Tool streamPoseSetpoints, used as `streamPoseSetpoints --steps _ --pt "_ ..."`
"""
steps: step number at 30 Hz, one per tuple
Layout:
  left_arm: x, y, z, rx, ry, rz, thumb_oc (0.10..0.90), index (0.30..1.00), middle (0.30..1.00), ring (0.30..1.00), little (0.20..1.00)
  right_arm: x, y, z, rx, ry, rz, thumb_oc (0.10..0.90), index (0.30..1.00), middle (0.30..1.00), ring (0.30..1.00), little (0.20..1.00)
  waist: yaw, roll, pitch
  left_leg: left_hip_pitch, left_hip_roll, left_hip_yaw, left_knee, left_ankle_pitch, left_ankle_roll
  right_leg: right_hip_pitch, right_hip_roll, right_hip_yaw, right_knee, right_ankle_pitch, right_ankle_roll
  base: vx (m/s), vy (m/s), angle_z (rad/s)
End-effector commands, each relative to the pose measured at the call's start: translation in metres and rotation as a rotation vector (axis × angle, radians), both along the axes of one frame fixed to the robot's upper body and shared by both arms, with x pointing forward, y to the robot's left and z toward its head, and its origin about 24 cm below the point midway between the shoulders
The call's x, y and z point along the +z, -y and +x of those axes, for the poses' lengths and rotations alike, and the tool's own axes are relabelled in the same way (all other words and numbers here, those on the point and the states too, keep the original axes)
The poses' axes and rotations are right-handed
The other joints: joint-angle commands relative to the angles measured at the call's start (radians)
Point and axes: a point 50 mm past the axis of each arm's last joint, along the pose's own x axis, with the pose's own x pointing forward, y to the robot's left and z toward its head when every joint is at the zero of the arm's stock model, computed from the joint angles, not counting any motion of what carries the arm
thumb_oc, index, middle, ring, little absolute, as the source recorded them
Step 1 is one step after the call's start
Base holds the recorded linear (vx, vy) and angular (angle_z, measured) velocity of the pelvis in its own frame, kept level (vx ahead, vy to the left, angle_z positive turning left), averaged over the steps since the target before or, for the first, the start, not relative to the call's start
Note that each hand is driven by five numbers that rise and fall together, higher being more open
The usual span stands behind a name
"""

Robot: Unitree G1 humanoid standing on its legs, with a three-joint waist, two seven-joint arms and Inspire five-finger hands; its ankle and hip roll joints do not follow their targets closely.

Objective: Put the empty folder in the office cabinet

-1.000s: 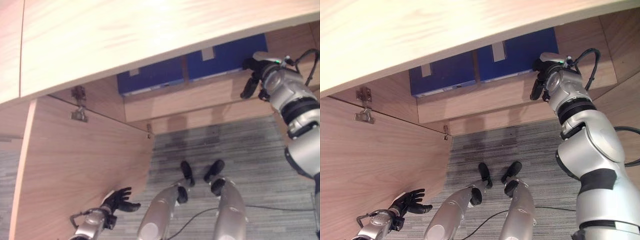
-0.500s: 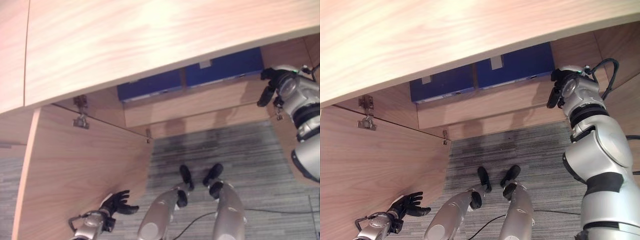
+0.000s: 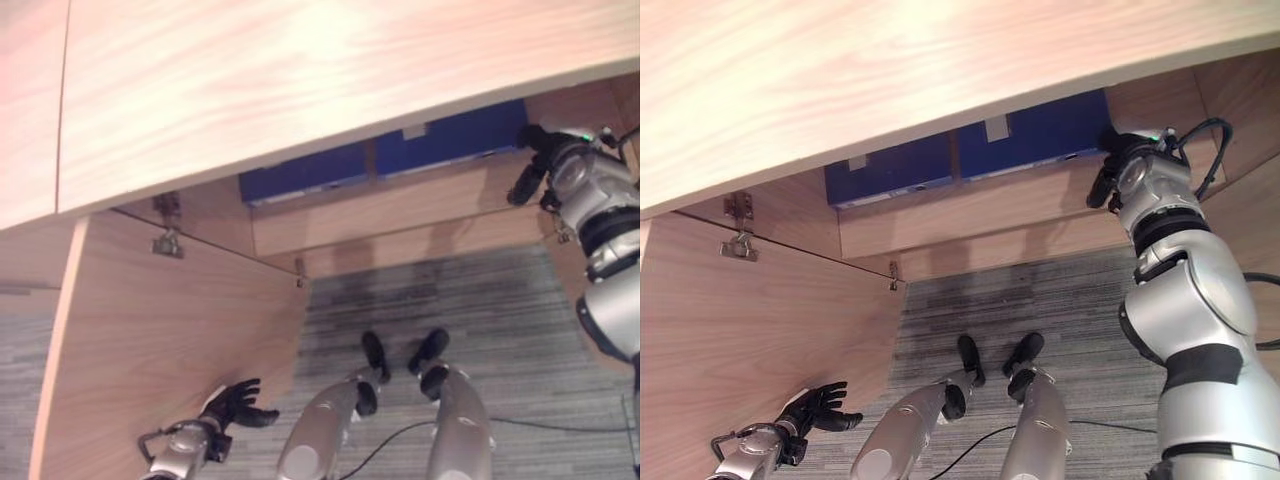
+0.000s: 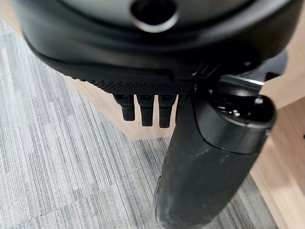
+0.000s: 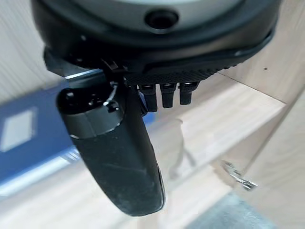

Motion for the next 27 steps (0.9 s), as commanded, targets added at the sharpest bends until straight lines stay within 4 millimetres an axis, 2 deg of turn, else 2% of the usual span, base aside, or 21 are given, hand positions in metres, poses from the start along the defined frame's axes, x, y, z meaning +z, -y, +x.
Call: streamPoseSetpoints --steps 1,2,3,4,5,6,7,9,10,11,12,14,15,16,17,18,20,21,25,27 --pt "-0.012 -0.022 -0.041 0.047 -0.129 0.069 0.8 0.9 0.9 0.9 0.9 -0.011 0.033 -0.015 -0.145 -0.042 -0.014 0.8 0.9 0.9 0.9 0.9 0.014 -0.07 -0.105 0.069 0.044 -0.118 -0.016 -0.102 -0.106 0.084 -0.067 0.0 -0.139 0.162 0.175 0.06 -0.068 0.08" --pt "-0.013 -0.021 -0.042 0.042 -0.14 0.072 0.8 0.9 0.9 0.9 0.9 -0.046 0.054 -0.031 -0.24 -0.109 0.081 0.8 0.9 0.9 0.9 0.9 0.016 -0.078 -0.126 0.094 0.055 -0.12 -0.039 -0.088 -0.116 0.128 -0.04 -0.012 -0.189 0.173 0.181 0.07 -0.079 0.15" --pt "-0.014 -0.021 -0.044 0.04 -0.147 0.069 0.8 0.9 0.9 0.9 0.9 -0.065 0.063 -0.041 -0.284 -0.149 0.118 0.8 0.9 0.9 0.9 0.9 0.02 -0.082 -0.139 0.11 0.061 -0.123 -0.055 -0.08 -0.119 0.153 -0.024 -0.018 -0.216 0.177 0.182 0.07 -0.08 0.16" --pt "-0.014 -0.022 -0.045 0.038 -0.149 0.072 0.8 0.9 0.9 0.9 0.9 -0.067 0.063 -0.041 -0.285 -0.152 0.12 0.8 0.9 0.9 0.9 0.9 0.022 -0.083 -0.141 0.114 0.062 -0.124 -0.058 -0.078 -0.12 0.158 -0.021 -0.02 -0.222 0.18 0.182 0.09 -0.102 0.0" --pt "-0.011 -0.029 -0.047 0.051 -0.155 0.08 0.8 0.9 0.9 0.9 0.9 -0.105 0.078 -0.063 -0.363 -0.265 0.178 0.8 0.9 0.9 0.9 0.9 0.035 -0.091 -0.169 0.141 0.073 -0.127 -0.083 -0.064 -0.129 0.205 0.013 -0.037 -0.275 0.178 0.183 0.1 -0.105 -0.1" --pt "-0.008 -0.034 -0.048 0.055 -0.153 0.085 0.8 0.9 0.9 0.9 0.9 -0.122 0.084 -0.074 -0.396 -0.321 0.194 0.8 0.9 0.9 0.9 0.9 0.044 -0.095 -0.184 0.16 0.078 -0.128 -0.101 -0.057 -0.133 0.231 0.03 -0.045 -0.303 0.177 0.183 0.15 -0.159 -0.09" --pt "-0.002 -0.041 -0.049 0.046 -0.141 0.089 0.8 0.9 0.9 0.9 0.9 -0.15 0.091 -0.094 -0.448 -0.393 0.238 0.8 0.9 0.9 0.9 0.9 0.057 -0.106 -0.212 0.189 0.088 -0.129 -0.128 -0.042 -0.143 0.274 0.059 -0.056 -0.345 0.175 0.182 0.12 -0.107 -0.1" --pt "0.002 -0.041 -0.048 0.027 -0.133 0.083 0.8 0.9 0.9 0.9 0.9 -0.182 0.091 -0.112 -0.471 -0.46 0.283 0.8 0.9 0.9 0.9 0.9 0.07 -0.117 -0.245 0.218 0.106 -0.127 -0.142 -0.033 -0.155 0.316 0.084 -0.062 -0.378 0.161 0.177 0.1 -0.088 -0.16" --pt "0.002 -0.042 -0.049 0.026 -0.136 0.085 0.8 0.9 0.9 0.9 0.9 -0.183 0.091 -0.113 -0.472 -0.463 0.284 0.8 0.9 0.9 0.9 0.9 0.071 -0.119 -0.246 0.22 0.107 -0.127 -0.144 -0.032 -0.155 0.319 0.085 -0.062 -0.38 0.162 0.176 0.07 -0.065 -0.17" --pt "0.003 -0.041 -0.049 0.009 -0.136 0.084 0.8 0.9 0.9 0.9 0.9 -0.196 0.088 -0.12 -0.479 -0.487 0.311 0.8 0.9 0.9 0.9 0.9 0.075 -0.124 -0.255 0.23 0.113 -0.126 -0.146 -0.032 -0.159 0.33 0.093 -0.064 -0.384 0.153 0.173 0.1 -0.062 -0.15" --pt "-0.008 -0.038 -0.057 0.011 -0.186 0.127 0.8 0.9 0.9 0.9 0.9 -0.222 0.076 -0.129 -0.466 -0.51 0.401 0.8 0.9 0.9 0.9 0.9 0.061 -0.149 -0.274 0.251 0.132 -0.12 -0.143 -0.033 -0.169 0.357 0.109 -0.052 -0.391 0.128 0.158 0.12 -0.084 -0.08" --pt "-0.018 -0.027 -0.055 0.022 -0.208 0.126 0.8 0.9 0.9 0.9 0.9 -0.245 0.047 -0.123 -0.393 -0.499 0.47 0.8 0.9 0.9 0.9 0.9 0.046 -0.191 -0.287 0.27 0.154 -0.11 -0.117 -0.048 -0.176 0.381 0.131 -0.028 -0.397 0.103 0.141 0.1 -0.093 -0.05" --pt "-0.018 -0.027 -0.055 0.022 -0.208 0.127 0.8 0.9 0.9 0.9 0.9 -0.246 0.047 -0.123 -0.393 -0.498 0.471 0.8 0.9 0.9 0.9 0.9 0.047 -0.192 -0.287 0.271 0.155 -0.109 -0.114 -0.051 -0.177 0.382 0.132 -0.026 -0.397 0.101 0.14 0.09 -0.064 -0.55" --pt "-0.024 -0.02 -0.059 0.025 -0.217 0.132 0.8 0.9 0.9 0.9 0.9 -0.262 0.023 -0.121 -0.35 -0.5 0.557 0.8 0.9 0.9 0.9 0.9 0.05 -0.215 -0.3 0.285 0.16 -0.132 -0.063 -0.072 -0.179 0.405 0.153 0.009 -0.404 0.084 0.127 0.09 -0.009 -0.73" --pt "-0.028 -0.016 -0.064 0.027 -0.231 0.131 0.8 0.9 0.9 0.9 0.9 -0.269 0.013 -0.122 -0.345 -0.505 0.606 0.8 0.9 0.9 0.9 0.9 0.057 -0.224 -0.309 0.294 0.154 -0.167 -0.03 -0.077 -0.183 0.419 0.164 0.03 -0.409 0.078 0.122 0.09 -0.007 -0.77" --pt "-0.028 -0.016 -0.064 0.027 -0.231 0.132 0.8 0.9 0.9 0.9 0.9 -0.269 0.013 -0.123 -0.345 -0.505 0.607 0.8 0.9 0.9 0.9 0.9 0.057 -0.224 -0.309 0.294 0.155 -0.167 -0.027 -0.08 -0.184 0.42 0.166 0.03 -0.409 0.077 0.121 0.06 0.036 -0.66" --pt "-0.035 -0.006 -0.072 0.051 -0.255 0.113 0.8 0.9 0.9 0.9 0.9 -0.288 0.0 -0.134 -0.373 -0.513 0.73 0.8 0.9 0.9 0.9 0.9 0.057 -0.235 -0.33 0.319 0.137 -0.224 -0.031 -0.098 -0.186 0.443 0.178 0.047 -0.424 0.072 0.12 0.04 0.096 -0.65" --pt "-0.039 -0.003 -0.078 0.06 -0.276 0.108 0.8 0.9 0.9 0.9 0.9 -0.293 -0.002 -0.139 -0.397 -0.492 0.784 0.8 0.9 0.9 0.9 0.9 0.051 -0.236 -0.345 0.329 0.13 -0.229 -0.054 -0.115 -0.18 0.445 0.179 0.047 -0.428 0.071 0.123 0.03 0.165 -0.28" --pt "-0.051 0.014 -0.092 0.032 -0.357 0.111 0.8 0.9 0.9 0.9 0.9 -0.323 -0.013 -0.17 -0.585 -0.369 1.124 0.8 0.9 0.9 0.9 0.9 0.011 -0.226 -0.404 0.371 0.1 -0.197 -0.154 -0.1 -0.169 0.446 0.171 0.066 -0.458 0.116 0.149 0.0 0.202 -0.06" --pt "-0.054 0.015 -0.099 0.033 -0.378 0.126 0.8 0.9 0.9 0.9 0.9 -0.334 -0.02 -0.182 -0.63 -0.335 1.218 0.8 0.9 0.9 0.9 0.9 -0.006 -0.218 -0.415 0.389 0.081 -0.184 -0.188 -0.096 -0.16 0.446 0.164 0.077 -0.466 0.131 0.16 -0.05 0.23 -0.32"
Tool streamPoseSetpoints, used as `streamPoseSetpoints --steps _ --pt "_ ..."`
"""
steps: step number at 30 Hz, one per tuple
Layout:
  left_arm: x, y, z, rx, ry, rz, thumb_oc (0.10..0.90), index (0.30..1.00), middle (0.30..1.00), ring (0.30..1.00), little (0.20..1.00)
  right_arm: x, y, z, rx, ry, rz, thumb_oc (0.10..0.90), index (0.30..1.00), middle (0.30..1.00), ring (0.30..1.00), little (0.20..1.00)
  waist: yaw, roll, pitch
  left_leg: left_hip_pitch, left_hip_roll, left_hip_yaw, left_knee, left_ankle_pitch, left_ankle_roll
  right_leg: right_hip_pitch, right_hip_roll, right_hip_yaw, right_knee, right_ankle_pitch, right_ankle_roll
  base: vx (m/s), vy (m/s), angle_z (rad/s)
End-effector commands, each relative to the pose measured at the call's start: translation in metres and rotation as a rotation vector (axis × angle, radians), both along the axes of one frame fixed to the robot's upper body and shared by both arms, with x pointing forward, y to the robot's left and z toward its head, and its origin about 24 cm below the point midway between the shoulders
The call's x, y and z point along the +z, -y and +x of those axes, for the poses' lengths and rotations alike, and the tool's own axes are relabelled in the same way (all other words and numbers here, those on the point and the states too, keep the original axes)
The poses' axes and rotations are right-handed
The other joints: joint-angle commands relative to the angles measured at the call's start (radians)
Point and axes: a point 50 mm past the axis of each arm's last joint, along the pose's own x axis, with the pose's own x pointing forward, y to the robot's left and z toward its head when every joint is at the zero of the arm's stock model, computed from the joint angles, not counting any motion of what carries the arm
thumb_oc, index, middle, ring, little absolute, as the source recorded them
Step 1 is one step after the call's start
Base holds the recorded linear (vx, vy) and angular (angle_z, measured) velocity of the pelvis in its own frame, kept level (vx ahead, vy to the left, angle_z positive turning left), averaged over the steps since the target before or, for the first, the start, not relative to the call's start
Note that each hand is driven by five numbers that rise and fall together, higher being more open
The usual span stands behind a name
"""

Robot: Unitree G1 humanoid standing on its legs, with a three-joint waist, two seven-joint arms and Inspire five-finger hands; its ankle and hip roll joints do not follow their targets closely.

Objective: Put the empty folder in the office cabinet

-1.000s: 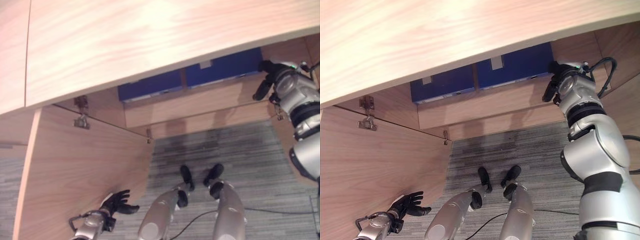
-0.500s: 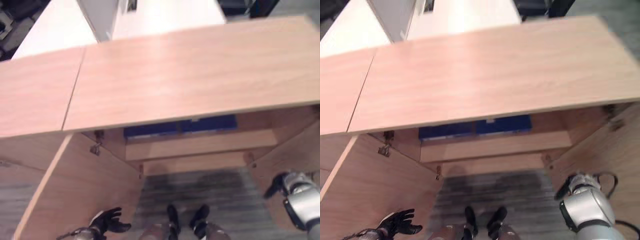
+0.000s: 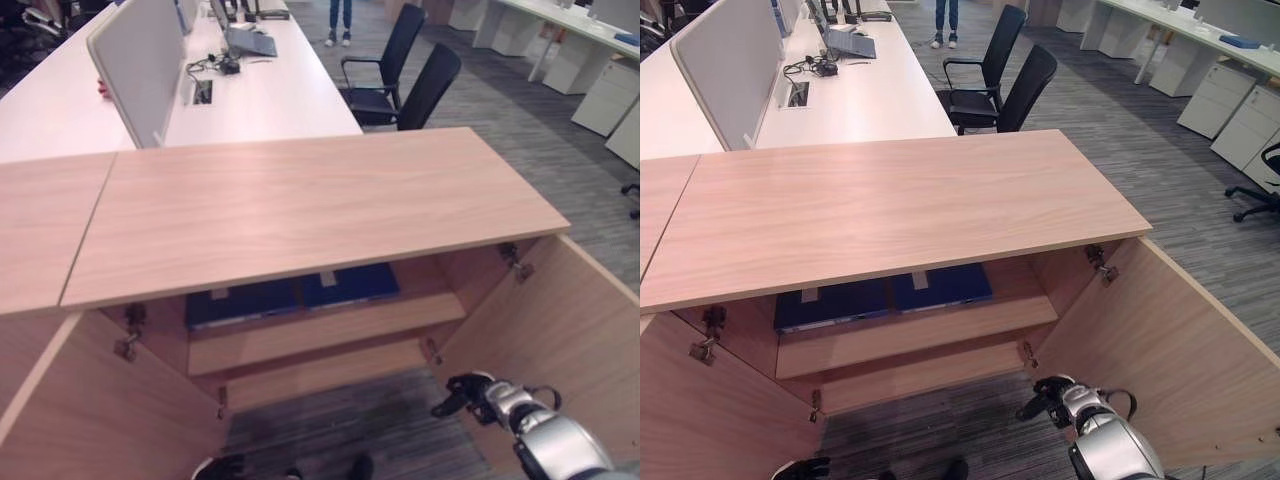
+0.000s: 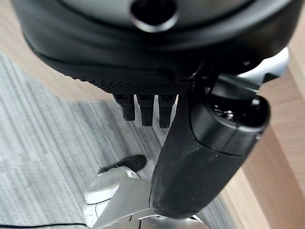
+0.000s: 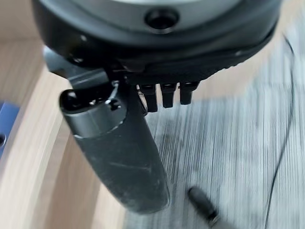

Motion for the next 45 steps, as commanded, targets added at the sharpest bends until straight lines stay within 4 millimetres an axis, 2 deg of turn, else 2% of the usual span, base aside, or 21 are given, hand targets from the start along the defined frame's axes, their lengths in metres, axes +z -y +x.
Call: streamPoseSetpoints --steps 1,4,5,8,9,11,12,16,17,21,27,29,31,32,33,35,37,40,41,44,45 --pt "-0.002 0.003 -0.003 -0.043 0.003 0.035 0.8 0.9 0.9 0.9 0.9 0.001 0.005 -0.001 -0.253 0.11 0.102 0.8 0.9 0.9 0.9 0.9 -0.021 0.007 -0.021 0.054 -0.019 0.038 -0.093 -0.015 -0.026 0.032 -0.113 -0.025 -0.043 0.039 0.155 -0.08 0.199 -0.45" --pt "-0.003 0.002 -0.01 -0.031 -0.021 0.05 0.8 0.9 0.9 0.9 0.9 -0.008 0.002 -0.014 -0.313 0.104 0.138 0.8 0.9 0.9 0.9 0.9 -0.038 0.011 -0.023 0.053 -0.032 0.049 -0.095 -0.022 -0.017 0.017 -0.124 -0.012 -0.043 0.055 0.164 -0.1 0.16 -0.31" --pt "-0.005 0.004 -0.019 -0.041 -0.051 0.058 0.8 0.9 0.9 0.9 0.9 -0.015 0.003 -0.03 -0.42 0.106 0.178 0.8 0.9 0.9 0.9 0.9 -0.06 0.014 -0.023 0.053 -0.044 0.059 -0.095 -0.029 -0.009 0.001 -0.135 0.0 -0.043 0.075 0.176 -0.1 0.142 -0.16" --pt "-0.007 0.006 -0.025 -0.05 -0.076 0.06 0.8 0.9 0.9 0.9 0.9 -0.019 0.008 -0.043 -0.541 0.116 0.207 0.8 0.9 0.9 0.9 0.9 -0.08 0.016 -0.021 0.054 -0.055 0.072 -0.095 -0.034 -0.004 -0.013 -0.147 0.008 -0.044 0.096 0.188 -0.09 0.13 -0.39" --pt "-0.008 0.009 -0.029 -0.046 -0.088 0.051 0.8 0.9 0.9 0.9 0.9 -0.023 0.012 -0.057 -0.641 0.115 0.231 0.8 0.9 0.9 0.9 0.9 -0.098 0.019 -0.02 0.054 -0.065 0.082 -0.095 -0.039 0.002 -0.027 -0.16 0.016 -0.044 0.111 0.198 -0.1 0.129 -0.71" --pt "-0.009 0.01 -0.031 -0.052 -0.093 0.046 0.8 0.9 0.9 0.9 0.9 -0.024 0.014 -0.062 -0.691 0.117 0.239 0.8 0.9 0.9 0.9 0.9 -0.106 0.019 -0.019 0.055 -0.07 0.087 -0.095 -0.042 0.006 -0.033 -0.167 0.019 -0.045 0.121 0.204 -0.08 0.114 -0.43" --pt "-0.01 0.013 -0.033 -0.059 -0.102 0.036 0.8 0.9 0.9 0.9 0.9 -0.025 0.021 -0.072 -0.798 0.14 0.255 0.8 0.9 0.9 0.9 0.9 -0.13 0.021 -0.015 0.058 -0.08 0.098 -0.095 -0.047 0.013 -0.045 -0.181 0.025 -0.045 0.144 0.217 -0.08 0.113 -0.09" --pt "-0.01 0.016 -0.029 -0.05 -0.087 0.02 0.8 0.9 0.9 0.9 0.9 -0.024 0.034 -0.085 -0.956 0.189 0.271 0.8 0.9 0.9 0.9 0.9 -0.167 0.023 0.002 0.065 -0.091 0.13 -0.095 -0.05 0.02 -0.073 -0.212 0.013 -0.021 0.177 0.239 -0.08 0.087 -0.19" --pt "-0.01 0.017 -0.029 -0.051 -0.086 0.02 0.8 0.9 0.9 0.9 0.9 -0.024 0.034 -0.085 -0.956 0.189 0.271 0.8 0.9 0.9 0.9 0.9 -0.166 0.023 0.003 0.065 -0.091 0.131 -0.095 -0.05 0.021 -0.074 -0.213 0.015 -0.019 0.177 0.239 -0.1 0.067 -0.32" --pt "-0.01 0.015 -0.026 -0.049 -0.083 0.031 0.8 0.9 0.9 0.9 0.9 -0.022 0.042 -0.091 -0.993 0.192 0.248 0.8 0.9 0.9 0.9 0.9 -0.172 0.045 0.02 0.069 -0.063 0.193 -0.095 -0.04 0.022 -0.051 -0.29 -0.105 0.047 0.14 0.231 -0.1 0.021 -0.4" --pt "-0.009 0.008 -0.033 -0.029 -0.104 0.04 0.8 0.9 0.9 0.9 0.9 -0.016 0.063 -0.106 -1.015 0.179 0.219 0.8 0.9 0.9 0.9 0.9 -0.168 0.048 -0.01 0.06 -0.031 0.246 -0.095 -0.049 0.023 0.017 -0.377 -0.093 0.1 0.164 0.246 -0.01 -0.065 -0.72" --pt "-0.008 0.003 -0.036 -0.018 -0.116 0.051 0.8 0.9 0.9 0.9 0.9 -0.004 0.082 -0.101 -1.01 0.232 0.171 0.8 0.9 0.9 0.9 0.9 -0.171 0.034 -0.028 0.055 -0.028 0.269 -0.095 -0.048 0.017 0.041 -0.376 -0.096 0.069 0.184 0.252 0.04 -0.139 -0.6" --pt "-0.007 0.001 -0.037 -0.009 -0.114 0.056 0.8 0.9 0.9 0.9 0.9 0.002 0.09 -0.096 -0.993 0.255 0.146 0.8 0.9 0.9 0.9 0.9 -0.169 0.027 -0.034 0.054 -0.027 0.28 -0.095 -0.046 0.014 0.052 -0.366 -0.098 0.041 0.187 0.252 0.03 -0.158 -0.65" --pt "-0.006 -0.005 -0.039 0.005 -0.119 0.071 0.8 0.9 0.9 0.9 0.9 0.015 0.104 -0.082 -0.924 0.298 0.079 0.8 0.9 0.9 0.9 0.9 -0.17 0.008 -0.04 0.054 -0.022 0.296 -0.095 -0.038 0.005 0.06 -0.338 -0.098 -0.004 0.174 0.251 0.03 -0.18 -0.66" --pt "-0.006 -0.005 -0.039 0.006 -0.119 0.07 0.8 0.9 0.9 0.9 0.9 0.016 0.104 -0.082 -0.923 0.297 0.078 0.8 0.9 0.9 0.9 0.9 -0.169 0.008 -0.04 0.055 -0.02 0.298 -0.095 -0.037 0.004 0.061 -0.336 -0.096 -0.007 0.175 0.25 0.02 -0.192 -0.74" --pt "-0.004 -0.01 -0.04 0.029 -0.117 0.084 0.8 0.9 0.9 0.9 0.9 0.034 0.117 -0.06 -0.793 0.334 -0.03 0.8 0.9 0.9 0.9 0.9 -0.174 -0.005 -0.047 0.056 -0.006 0.321 -0.095 -0.03 -0.005 0.057 -0.31 -0.088 -0.037 0.166 0.248 0.03 -0.166 -0.57" --pt "-0.003 -0.014 -0.038 0.055 -0.097 0.095 0.8 0.9 0.9 0.9 0.9 0.065 0.127 -0.023 -0.543 0.401 -0.196 0.8 0.9 0.9 0.9 0.9 -0.183 -0.012 -0.047 0.062 0.012 0.347 -0.095 -0.021 -0.016 0.052 -0.287 -0.072 -0.051 0.156 0.242 0.04 -0.177 -0.51" --pt "-0.001 -0.014 -0.023 0.076 -0.028 0.105 0.8 0.9 0.9 0.9 0.9 0.139 0.13 0.029 -0.114 0.613 -0.509 0.8 0.9 0.9 0.9 0.9 -0.203 -0.018 -0.046 0.065 0.04 0.36 -0.095 -0.012 -0.033 0.046 -0.253 -0.058 -0.058 0.126 0.226 0.04 -0.177 -0.34" --pt "-0.001 -0.013 -0.023 0.076 -0.028 0.104 0.8 0.9 0.9 0.9 0.9 0.139 0.13 0.028 -0.113 0.612 -0.512 0.8 0.9 0.9 0.9 0.9 -0.203 -0.017 -0.047 0.064 0.041 0.36 -0.095 -0.011 -0.034 0.046 -0.252 -0.058 -0.058 0.125 0.225 0.04 -0.161 -0.28" --pt "0.001 -0.011 -0.007 0.048 0.025 0.098 0.8 0.9 0.9 0.9 0.9 0.174 0.128 0.051 0.048 0.68 -0.625 0.8 0.9 0.9 0.9 0.9 -0.198 -0.019 -0.048 0.064 0.072 0.366 -0.095 0.004 -0.054 0.048 -0.219 -0.057 -0.07 0.092 0.207 0.05 -0.171 -0.09" --pt "0.001 -0.011 -0.005 0.038 0.029 0.098 0.8 0.9 0.9 0.9 0.9 0.178 0.126 0.055 0.07 0.692 -0.629 0.8 0.9 0.9 0.9 0.9 -0.197 -0.019 -0.049 0.065 0.077 0.367 -0.095 0.007 -0.058 0.047 -0.212 -0.055 -0.071 0.087 0.204 0.05 -0.143 0.03"
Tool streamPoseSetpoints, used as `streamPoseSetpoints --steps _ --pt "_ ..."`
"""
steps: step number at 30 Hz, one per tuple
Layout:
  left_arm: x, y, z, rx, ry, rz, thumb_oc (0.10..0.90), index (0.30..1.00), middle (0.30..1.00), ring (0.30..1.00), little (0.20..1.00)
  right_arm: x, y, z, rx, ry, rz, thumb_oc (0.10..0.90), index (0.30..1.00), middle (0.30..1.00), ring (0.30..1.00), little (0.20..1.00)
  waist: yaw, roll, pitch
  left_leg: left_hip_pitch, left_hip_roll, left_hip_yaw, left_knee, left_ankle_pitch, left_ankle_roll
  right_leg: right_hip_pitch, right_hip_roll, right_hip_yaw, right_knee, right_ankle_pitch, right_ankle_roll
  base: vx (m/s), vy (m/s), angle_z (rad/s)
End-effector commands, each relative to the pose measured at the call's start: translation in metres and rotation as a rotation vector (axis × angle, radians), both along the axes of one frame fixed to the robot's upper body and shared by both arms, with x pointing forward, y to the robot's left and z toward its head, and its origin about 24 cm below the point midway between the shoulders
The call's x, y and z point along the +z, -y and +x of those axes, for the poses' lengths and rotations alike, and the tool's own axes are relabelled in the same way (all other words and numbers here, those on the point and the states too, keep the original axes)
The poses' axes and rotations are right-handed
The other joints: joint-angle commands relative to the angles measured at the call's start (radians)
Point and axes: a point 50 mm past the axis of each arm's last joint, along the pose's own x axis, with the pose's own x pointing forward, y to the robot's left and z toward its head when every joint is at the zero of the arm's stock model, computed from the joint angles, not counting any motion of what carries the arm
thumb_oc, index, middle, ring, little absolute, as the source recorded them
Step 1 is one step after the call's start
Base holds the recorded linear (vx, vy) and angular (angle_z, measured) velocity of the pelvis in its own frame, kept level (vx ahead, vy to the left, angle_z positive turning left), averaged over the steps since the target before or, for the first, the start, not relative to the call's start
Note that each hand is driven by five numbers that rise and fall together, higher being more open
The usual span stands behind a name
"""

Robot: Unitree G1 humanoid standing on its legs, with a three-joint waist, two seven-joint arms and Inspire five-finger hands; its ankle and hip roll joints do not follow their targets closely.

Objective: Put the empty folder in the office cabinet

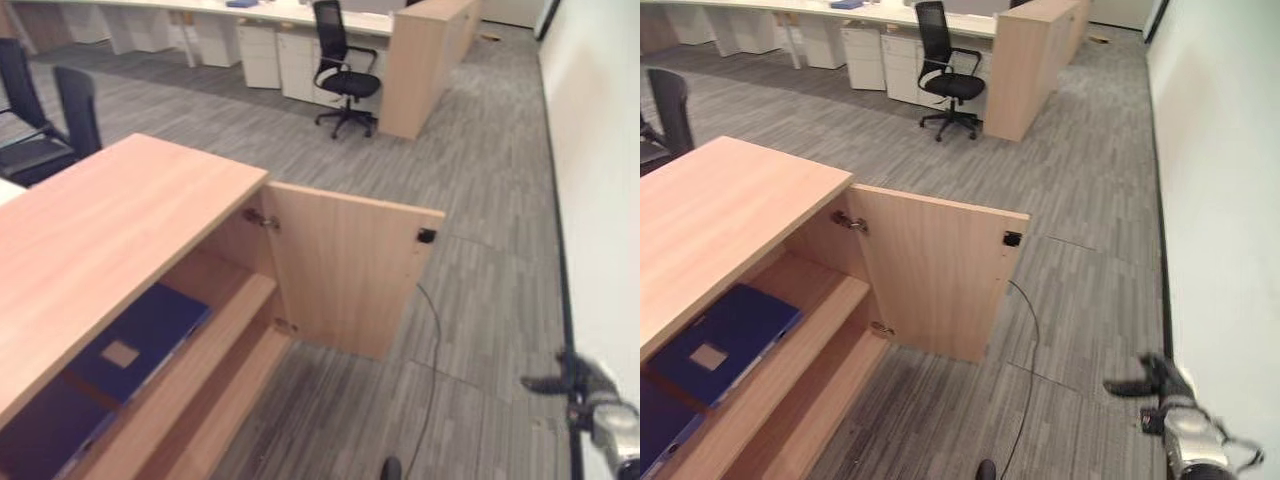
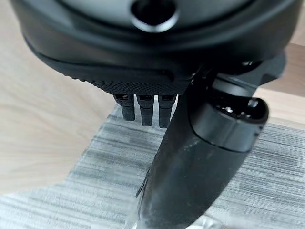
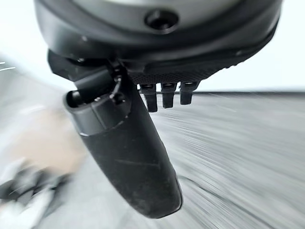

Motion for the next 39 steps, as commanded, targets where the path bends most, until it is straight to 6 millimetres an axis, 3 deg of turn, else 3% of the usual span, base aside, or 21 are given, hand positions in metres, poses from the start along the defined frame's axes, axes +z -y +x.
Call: streamPoseSetpoints --steps 1,7,15,17,26,27,32,39 --pt "0.002 0.012 0.046 -0.016 0.166 -0.034 0.8 0.9 0.9 0.9 0.9 0.044 0.005 0.036 0.044 0.126 -0.121 0.8 0.9 0.9 0.9 0.9 0.042 -0.014 -0.008 -0.035 -0.027 -0.065 -0.011 -0.062 0.007 0.008 -0.06 -0.053 0.022 -0.045 0.115 0.03 -0.072 -0.01" --pt "0.004 0.007 0.048 -0.039 0.164 -0.026 0.8 0.9 0.9 0.9 0.9 0.063 -0.025 0.071 0.225 0.147 -0.142 0.8 0.9 0.9 0.9 0.9 0.056 -0.009 -0.012 -0.038 0.01 -0.065 -0.011 -0.033 -0.023 0.007 -0.021 -0.048 0.015 -0.074 0.094 0.05 -0.111 -0.01" --pt "0.003 0.005 0.036 -0.041 0.123 -0.031 0.8 0.9 0.9 0.9 0.9 0.079 -0.051 0.096 0.325 0.21 -0.088 0.8 0.9 0.9 0.9 0.9 0.073 0.003 -0.016 -0.049 0.024 -0.071 -0.011 -0.013 -0.041 0.008 0.0 -0.054 0.003 -0.085 0.084 0.03 -0.047 -0.01" --pt "0.003 0.005 0.036 -0.042 0.123 -0.034 0.8 0.9 0.9 0.9 0.9 0.094 -0.054 0.107 0.317 0.273 -0.056 0.8 0.9 0.9 0.9 0.9 0.084 0.006 -0.02 -0.055 0.028 -0.074 -0.011 -0.006 -0.046 0.008 0.004 -0.062 0.001 -0.087 0.082 0.03 -0.033 0.0" --pt "0.002 0.009 0.036 -0.058 0.131 -0.063 0.8 0.9 0.9 0.9 0.9 0.14 -0.032 0.121 0.183 0.396 -0.001 0.8 0.9 0.9 0.9 0.9 0.114 0.019 -0.024 -0.065 0.029 -0.094 -0.011 0.003 -0.053 0.018 0.01 -0.079 -0.001 -0.089 0.077 0.01 -0.003 0.07" --pt "0.002 0.011 0.037 -0.073 0.138 -0.081 0.8 0.9 0.9 0.9 0.9 0.154 -0.015 0.118 0.099 0.418 0.01 0.8 0.9 0.9 0.9 0.9 0.125 0.025 -0.027 -0.07 0.029 -0.102 -0.011 0.007 -0.055 0.022 0.01 -0.089 -0.001 -0.091 0.077 0.01 0.003 0.18" --pt "0.002 0.01 0.035 -0.087 0.133 -0.091 0.8 0.9 0.9 0.9 0.9 0.179 0.012 0.108 -0.009 0.45 0.021 0.8 0.9 0.9 0.9 0.9 0.143 0.035 -0.028 -0.08 0.028 -0.118 -0.011 0.014 -0.058 0.026 0.012 -0.103 -0.001 -0.097 0.078 0.01 -0.001 0.13" --pt "0.002 0.01 0.035 -0.1 0.127 -0.106 0.8 0.9 0.9 0.9 0.9 0.204 0.015 0.109 -0.007 0.496 0.05 0.8 0.9 0.9 0.9 0.9 0.163 0.041 -0.028 -0.091 0.029 -0.132 -0.011 0.023 -0.062 0.028 0.016 -0.113 -0.001 -0.105 0.076 0.0 -0.004 0.05"
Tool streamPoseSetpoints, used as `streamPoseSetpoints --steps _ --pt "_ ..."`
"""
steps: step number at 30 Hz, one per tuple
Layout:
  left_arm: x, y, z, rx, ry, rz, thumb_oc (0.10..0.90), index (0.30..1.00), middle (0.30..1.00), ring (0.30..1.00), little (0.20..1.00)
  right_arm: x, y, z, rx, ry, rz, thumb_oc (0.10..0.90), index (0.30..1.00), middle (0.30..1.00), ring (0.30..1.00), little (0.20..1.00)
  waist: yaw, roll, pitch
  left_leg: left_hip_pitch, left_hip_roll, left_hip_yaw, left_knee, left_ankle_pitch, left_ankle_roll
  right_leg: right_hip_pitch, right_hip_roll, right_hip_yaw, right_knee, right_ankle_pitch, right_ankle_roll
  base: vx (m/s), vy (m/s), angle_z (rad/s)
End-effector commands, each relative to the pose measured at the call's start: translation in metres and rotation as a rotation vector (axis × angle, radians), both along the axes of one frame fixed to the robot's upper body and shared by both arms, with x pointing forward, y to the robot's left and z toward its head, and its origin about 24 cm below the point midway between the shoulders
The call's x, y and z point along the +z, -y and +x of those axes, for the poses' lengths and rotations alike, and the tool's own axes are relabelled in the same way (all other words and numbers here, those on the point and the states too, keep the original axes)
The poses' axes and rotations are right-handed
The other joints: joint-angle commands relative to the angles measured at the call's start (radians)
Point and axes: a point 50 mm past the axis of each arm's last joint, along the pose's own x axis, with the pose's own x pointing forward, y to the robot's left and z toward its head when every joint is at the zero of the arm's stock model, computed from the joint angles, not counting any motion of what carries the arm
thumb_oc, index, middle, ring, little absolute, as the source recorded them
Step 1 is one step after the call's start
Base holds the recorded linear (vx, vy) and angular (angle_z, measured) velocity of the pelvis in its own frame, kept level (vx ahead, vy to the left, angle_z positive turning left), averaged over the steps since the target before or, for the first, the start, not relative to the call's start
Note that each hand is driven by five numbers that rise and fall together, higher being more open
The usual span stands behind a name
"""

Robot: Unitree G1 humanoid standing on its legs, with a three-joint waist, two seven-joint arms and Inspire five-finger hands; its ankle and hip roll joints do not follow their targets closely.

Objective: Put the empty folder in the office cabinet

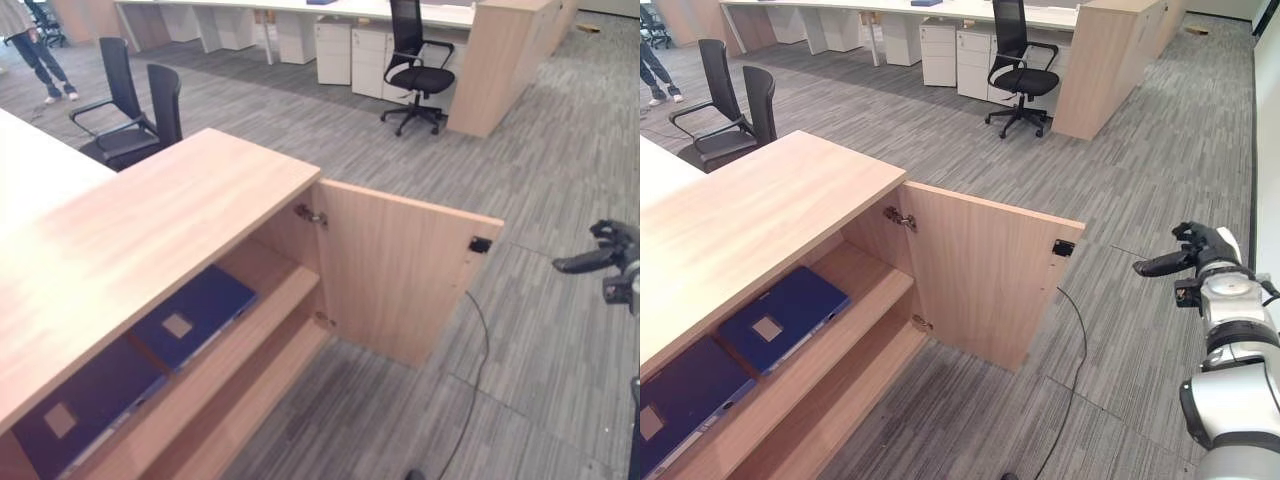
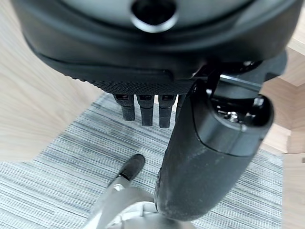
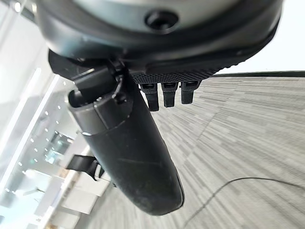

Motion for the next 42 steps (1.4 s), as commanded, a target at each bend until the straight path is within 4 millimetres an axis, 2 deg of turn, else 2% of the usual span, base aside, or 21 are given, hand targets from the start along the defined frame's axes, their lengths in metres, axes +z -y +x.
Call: streamPoseSetpoints --steps 1,6,10,11,12,15,16,17,18,22,29,32,34,36,37,38,41,42 --pt "0.005 -0.013 0.009 -0.048 0.013 0.017 0.8 0.9 0.9 0.9 0.9 0.076 -0.01 0.019 0.066 0.263 0.003 0.8 0.9 0.9 0.9 0.9 0.026 -0.054 0.003 -0.018 0.021 -0.071 -0.012 0.006 -0.053 0.057 0.013 -0.056 -0.001 -0.108 0.089 0.0 0.0 0.0" --pt "0.004 -0.006 0.007 -0.081 0.007 -0.019 0.8 0.9 0.9 0.9 0.9 0.082 -0.032 0.034 0.181 0.264 0.012 0.8 0.9 0.9 0.9 0.9 0.034 -0.049 0.005 -0.021 0.024 -0.075 -0.012 0.01 -0.054 0.06 0.016 -0.057 -0.001 -0.113 0.084 -0.01 -0.005 0.05" --pt "0.003 0.0 0.001 -0.094 0.007 -0.058 0.8 0.9 0.9 0.9 0.9 0.092 -0.076 0.054 0.395 0.254 -0.06 0.8 0.9 0.9 0.9 0.9 0.032 -0.044 0.005 -0.021 0.025 -0.076 -0.012 0.013 -0.055 0.06 0.02 -0.057 -0.001 -0.116 0.079 0.0 0.002 0.05" --pt "0.003 0.002 0.0 -0.092 0.011 -0.069 0.8 0.9 0.9 0.9 0.9 0.094 -0.098 0.06 0.509 0.235 -0.111 0.8 0.9 0.9 0.9 0.9 0.03 -0.045 0.008 -0.021 0.025 -0.075 -0.012 0.013 -0.055 0.058 0.02 -0.055 -0.001 -0.116 0.077 0.0 0.0 0.0" --pt "0.003 0.002 -0.001 -0.091 0.01 -0.07 0.8 0.9 0.9 0.9 0.9 0.094 -0.099 0.06 0.51 0.234 -0.112 0.8 0.9 0.9 0.9 0.9 0.03 -0.044 0.007 -0.021 0.025 -0.075 -0.012 0.013 -0.055 0.058 0.02 -0.055 -0.001 -0.116 0.077 -0.01 0.008 -0.03" --pt "0.003 0.003 -0.002 -0.088 0.015 -0.082 0.8 0.9 0.9 0.9 0.9 0.095 -0.122 0.063 0.643 0.201 -0.186 0.8 0.9 0.9 0.9 0.9 0.025 -0.045 0.009 -0.021 0.023 -0.074 -0.012 0.012 -0.055 0.057 0.02 -0.052 -0.001 -0.117 0.075 0.0 0.0 0.0" --pt "0.003 0.003 -0.003 -0.088 0.015 -0.083 0.8 0.9 0.9 0.9 0.9 0.095 -0.123 0.063 0.644 0.199 -0.187 0.8 0.9 0.9 0.9 0.9 0.025 -0.044 0.008 -0.021 0.023 -0.074 -0.012 0.012 -0.055 0.057 0.02 -0.052 -0.001 -0.117 0.075 0.0 0.0 0.0" --pt "-0.001 0.006 -0.019 -0.093 -0.041 -0.053 0.8 0.9 0.9 0.9 0.9 0.086 -0.128 0.062 0.676 0.19 -0.19 0.8 0.9 0.9 0.9 0.9 0.027 -0.049 0.013 -0.024 0.023 -0.077 -0.012 0.012 -0.057 0.058 0.024 -0.052 -0.001 -0.127 0.072 0.0 0.0 0.0" --pt "-0.001 0.003 -0.026 -0.086 -0.068 -0.038 0.8 0.9 0.9 0.9 0.9 0.085 -0.127 0.059 0.692 0.173 -0.22 0.8 0.9 0.9 0.9 0.9 0.029 -0.053 0.015 -0.026 0.022 -0.081 -0.012 0.013 -0.059 0.059 0.025 -0.053 -0.001 -0.129 0.071 0.0 0.0 0.0" --pt "0.003 -0.014 -0.029 -0.076 -0.088 0.021 0.8 0.9 0.9 0.9 0.9 0.086 -0.134 0.046 0.824 0.126 -0.267 0.8 0.9 0.9 0.9 0.9 0.028 -0.062 0.021 -0.028 0.023 -0.079 -0.012 0.017 -0.066 0.059 0.027 -0.057 -0.001 -0.133 0.071 0.0 0.0 0.0" --pt "0.004 -0.018 -0.033 -0.085 -0.091 0.03 0.8 0.9 0.9 0.9 0.9 0.087 -0.142 0.04 0.898 0.178 -0.185 0.8 0.9 0.9 0.9 0.9 0.039 -0.065 0.016 -0.027 0.024 -0.076 -0.012 0.016 -0.066 0.059 0.026 -0.06 -0.001 -0.132 0.073 0.0 0.0 0.0" --pt "0.004 -0.018 -0.029 -0.083 -0.081 0.028 0.8 0.9 0.9 0.9 0.9 0.08 -0.156 0.041 0.958 0.147 -0.197 0.8 0.9 0.9 0.9 0.9 0.041 -0.067 0.013 -0.026 0.023 -0.076 -0.012 0.018 -0.066 0.061 0.027 -0.061 -0.001 -0.132 0.07 0.0 0.0 0.0" --pt "0.005 -0.019 -0.025 -0.08 -0.069 0.028 0.8 0.9 0.9 0.9 0.9 0.072 -0.171 0.042 1.023 0.093 -0.234 0.8 0.9 0.9 0.9 0.9 0.041 -0.07 0.013 -0.026 0.023 -0.078 -0.012 0.019 -0.067 0.061 0.028 -0.06 -0.001 -0.133 0.069 0.0 0.0 0.0" --pt "0.005 -0.02 -0.021 -0.075 -0.057 0.025 0.8 0.9 0.9 0.9 0.9 0.055 -0.202 0.035 1.196 -0.002 -0.249 0.8 0.9 0.9 0.9 0.9 0.04 -0.072 0.014 -0.026 0.023 -0.078 -0.012 0.019 -0.068 0.06 0.029 -0.058 -0.001 -0.133 0.068 0.0 0.007 -0.02" --pt "0.005 -0.018 -0.02 -0.08 -0.054 0.019 0.8 0.9 0.9 0.9 0.9 0.045 -0.229 0.02 1.369 -0.063 -0.198 0.8 0.9 0.9 0.9 0.9 0.037 -0.072 0.014 -0.027 0.024 -0.078 -0.012 0.017 -0.069 0.059 0.03 -0.057 -0.001 -0.133 0.068 -0.01 0.007 -0.04" --pt "0.005 -0.017 -0.02 -0.088 -0.052 0.015 0.8 0.9 0.9 0.9 0.9 0.031 -0.254 0.001 1.534 -0.109 -0.061 0.8 0.9 0.9 0.9 0.9 0.038 -0.073 0.015 -0.029 0.024 -0.08 -0.012 0.016 -0.069 0.057 0.029 -0.058 -0.001 -0.132 0.069 -0.01 0.005 -0.06" --pt "0.004 -0.015 -0.027 -0.099 -0.065 0.008 0.8 0.9 0.9 0.9 0.9 0.024 -0.275 -0.017 1.673 -0.155 -0.033 0.8 0.9 0.9 0.9 0.9 0.045 -0.078 0.013 -0.031 0.027 -0.082 -0.012 0.012 -0.068 0.055 0.027 -0.06 -0.001 -0.132 0.069 -0.01 0.003 -0.09" --pt "0.004 -0.015 -0.026 -0.102 -0.062 0.011 0.8 0.9 0.9 0.9 0.9 0.025 -0.275 -0.017 1.671 -0.145 -0.045 0.8 0.9 0.9 0.9 0.9 0.047 -0.079 0.013 -0.031 0.028 -0.081 -0.012 0.012 -0.068 0.055 0.027 -0.06 -0.001 -0.131 0.069 -0.01 0.004 -0.09"
